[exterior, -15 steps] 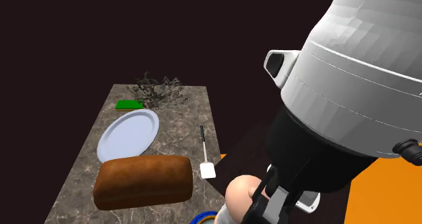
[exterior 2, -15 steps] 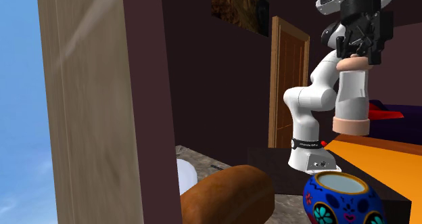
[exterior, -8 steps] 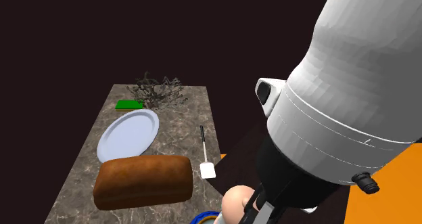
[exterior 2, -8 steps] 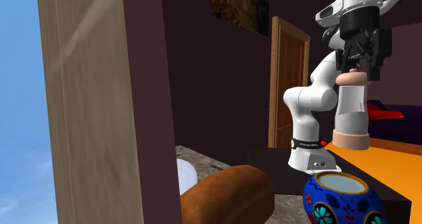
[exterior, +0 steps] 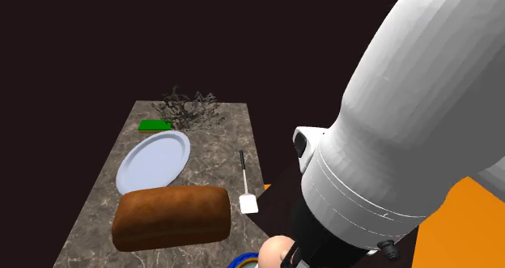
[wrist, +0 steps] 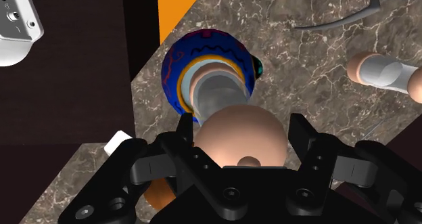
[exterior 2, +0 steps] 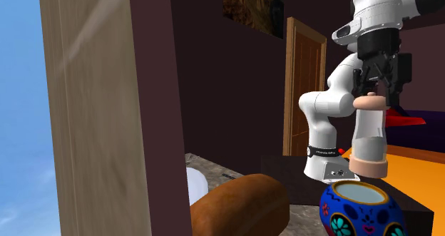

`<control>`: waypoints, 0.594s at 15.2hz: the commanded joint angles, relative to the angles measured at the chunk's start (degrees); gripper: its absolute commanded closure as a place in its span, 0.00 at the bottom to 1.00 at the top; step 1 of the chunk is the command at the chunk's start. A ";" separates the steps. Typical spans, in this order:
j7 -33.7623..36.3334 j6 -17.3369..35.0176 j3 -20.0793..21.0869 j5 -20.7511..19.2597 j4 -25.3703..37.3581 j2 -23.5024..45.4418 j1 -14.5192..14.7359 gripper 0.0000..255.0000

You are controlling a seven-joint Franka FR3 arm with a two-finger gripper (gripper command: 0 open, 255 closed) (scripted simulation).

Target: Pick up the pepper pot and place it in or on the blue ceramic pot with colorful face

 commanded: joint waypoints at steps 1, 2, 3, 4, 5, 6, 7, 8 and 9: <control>-0.28 1.22 0.44 0.57 -1.47 -0.27 0.30 1.00; -0.40 1.94 0.80 0.85 -2.13 -0.23 0.36 1.00; -0.52 2.66 1.16 1.14 -2.78 -0.18 0.42 1.00; -0.64 3.40 1.53 1.44 -3.42 -0.10 0.47 1.00; -0.76 4.13 1.92 1.73 -4.05 -0.02 0.51 1.00; -0.87 4.88 2.31 2.03 -4.66 0.09 0.55 1.00; -1.04 5.97 2.89 2.47 -5.53 0.27 0.60 1.00; -1.04 5.96 2.89 2.47 -5.53 0.27 0.60 1.00; -1.04 5.96 2.89 2.47 -5.54 0.26 0.60 1.00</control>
